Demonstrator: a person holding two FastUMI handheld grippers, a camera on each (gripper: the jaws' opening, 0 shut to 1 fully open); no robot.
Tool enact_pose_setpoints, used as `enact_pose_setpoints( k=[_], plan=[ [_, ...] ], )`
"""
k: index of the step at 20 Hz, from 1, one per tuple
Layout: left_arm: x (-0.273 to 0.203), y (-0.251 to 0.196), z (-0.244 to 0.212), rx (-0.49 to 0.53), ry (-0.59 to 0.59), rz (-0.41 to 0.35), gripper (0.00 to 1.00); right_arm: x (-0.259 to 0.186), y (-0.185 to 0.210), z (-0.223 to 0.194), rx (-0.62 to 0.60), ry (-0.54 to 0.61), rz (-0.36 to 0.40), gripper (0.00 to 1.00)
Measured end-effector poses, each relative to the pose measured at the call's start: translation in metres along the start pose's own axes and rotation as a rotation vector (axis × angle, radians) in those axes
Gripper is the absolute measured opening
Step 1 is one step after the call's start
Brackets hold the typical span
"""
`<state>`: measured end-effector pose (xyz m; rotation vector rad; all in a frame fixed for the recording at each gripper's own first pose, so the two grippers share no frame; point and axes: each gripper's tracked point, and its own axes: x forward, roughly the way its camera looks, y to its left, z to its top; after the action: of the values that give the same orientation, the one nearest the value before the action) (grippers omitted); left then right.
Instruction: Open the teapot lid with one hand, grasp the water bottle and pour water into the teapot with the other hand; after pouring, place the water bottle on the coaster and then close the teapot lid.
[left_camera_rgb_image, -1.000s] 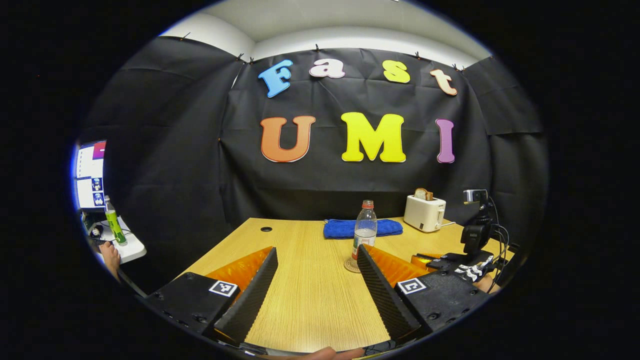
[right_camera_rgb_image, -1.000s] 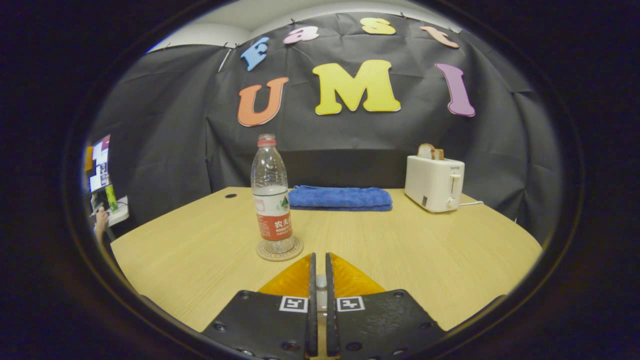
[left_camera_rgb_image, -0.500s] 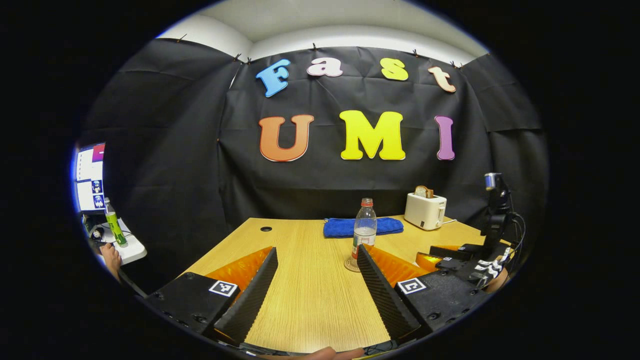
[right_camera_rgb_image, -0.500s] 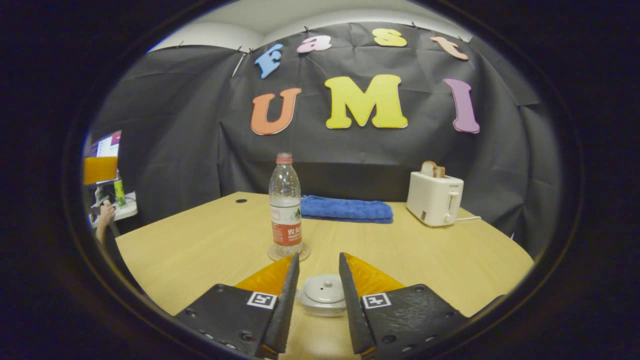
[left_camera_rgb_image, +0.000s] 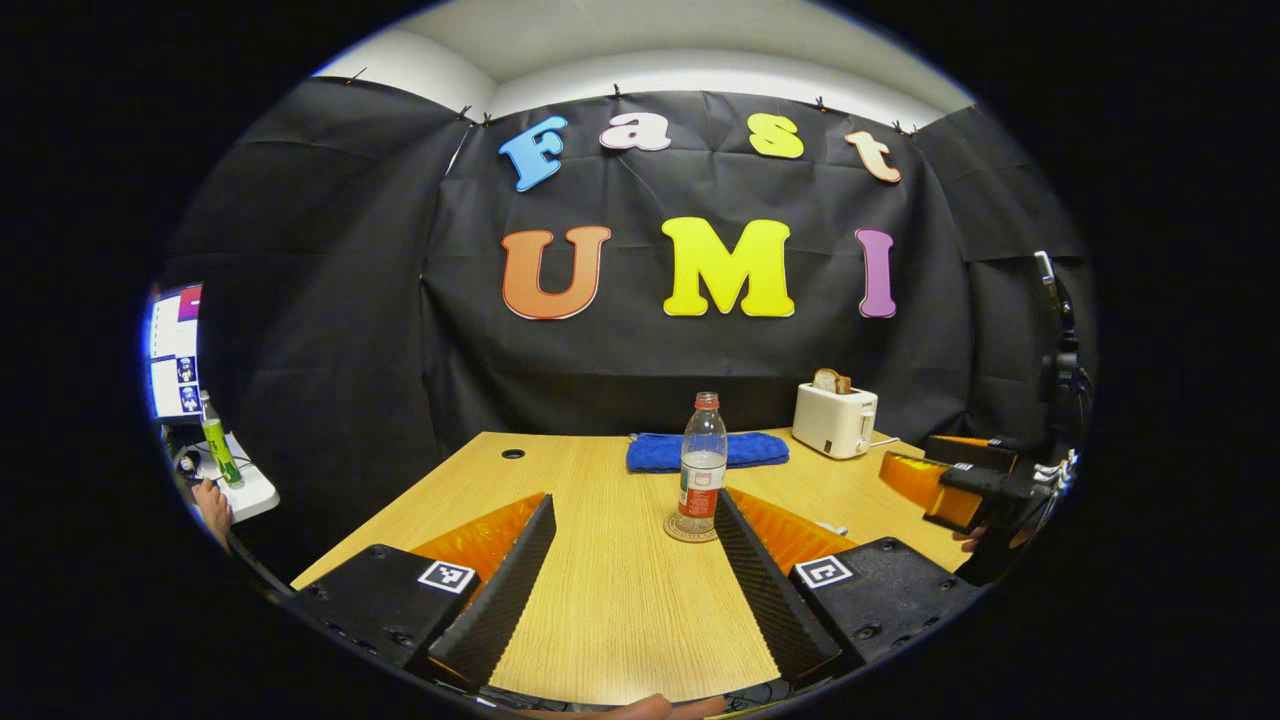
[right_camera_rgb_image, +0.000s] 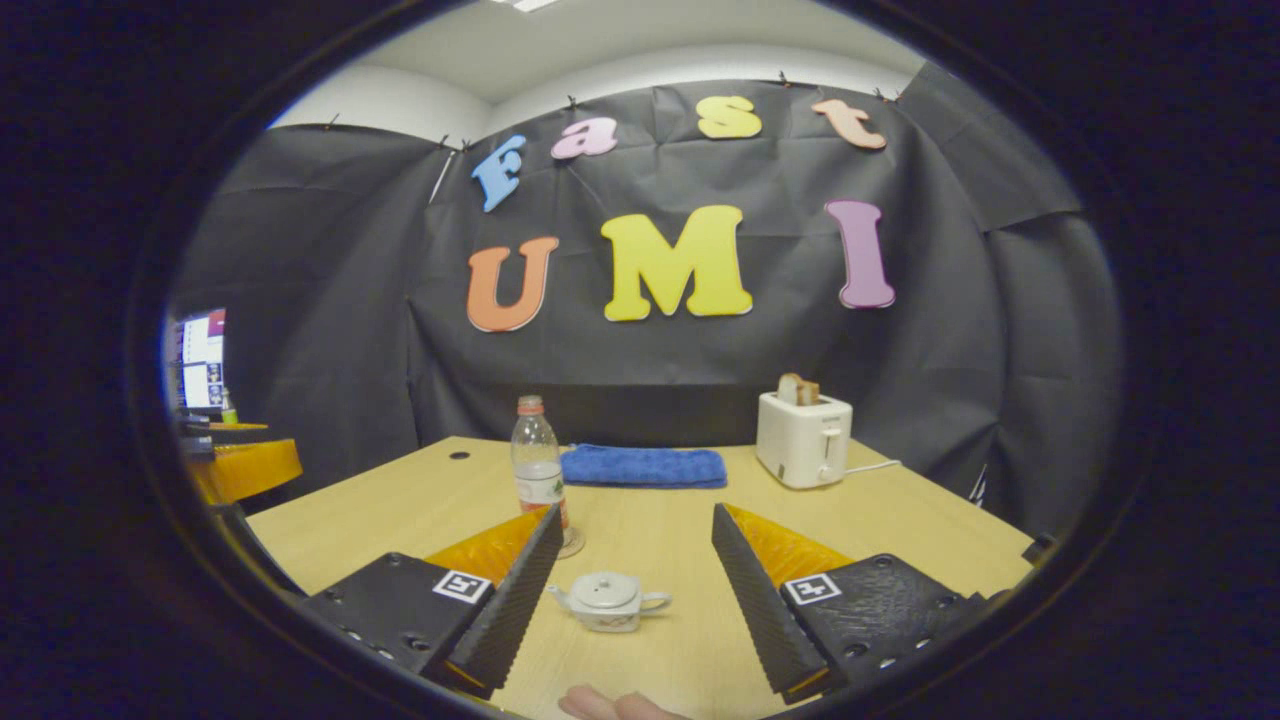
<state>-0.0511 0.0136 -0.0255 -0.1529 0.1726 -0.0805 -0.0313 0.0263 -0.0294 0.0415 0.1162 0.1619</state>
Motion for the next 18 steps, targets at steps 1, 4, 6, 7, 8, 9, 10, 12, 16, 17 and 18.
enact_pose_setpoints(
  k=[1,4,6,7,8,9,10,12,16,17,18],
  plan=[
    [0.001,-0.002,0.0,0.005,-0.004,-0.001,1.0,-0.007,-0.008,0.007,0.002,-0.014,-0.01,0.93],
    [0.005,-0.005,-0.007,0.016,0.01,0.002,1.0,-0.028,-0.026,0.015,0.025,-0.023,-0.019,0.92],
    [0.008,-0.004,-0.013,0.029,0.024,0.012,1.0,-0.039,-0.042,0.015,0.037,-0.028,-0.045,0.94],
    [0.009,-0.004,-0.014,0.034,0.027,0.02,1.0,-0.044,-0.049,0.014,0.04,-0.031,-0.057,0.94],
    [0.001,-0.004,-0.014,0.035,0.026,0.024,1.0,-0.048,-0.055,0.01,0.039,-0.029,-0.066,0.94],
    [0.001,-0.005,-0.015,0.031,0.026,0.026,1.0,-0.051,-0.061,0.008,0.038,-0.027,-0.073,0.94],
    [0.001,-0.006,-0.016,0.025,0.026,0.025,1.0,-0.053,-0.066,0.004,0.037,-0.02,-0.078,0.92],
    [0.001,-0.006,-0.017,0.035,0.021,0.027,1.0,-0.056,-0.073,-0.003,0.03,-0.007,-0.077,0.94],
    [0.004,-0.011,-0.022,0.042,0.022,0.039,1.0,-0.058,-0.079,-0.017,0.004,0.01,-0.062,0.94],
    [0.012,-0.011,-0.023,0.044,0.018,0.046,1.0,-0.057,-0.08,-0.02,-0.011,0.02,-0.063,0.94],
    [0.013,-0.011,-0.023,0.041,0.011,0.055,1.0,-0.059,-0.079,-0.019,-0.014,0.012,-0.065,0.92]
  ],
)
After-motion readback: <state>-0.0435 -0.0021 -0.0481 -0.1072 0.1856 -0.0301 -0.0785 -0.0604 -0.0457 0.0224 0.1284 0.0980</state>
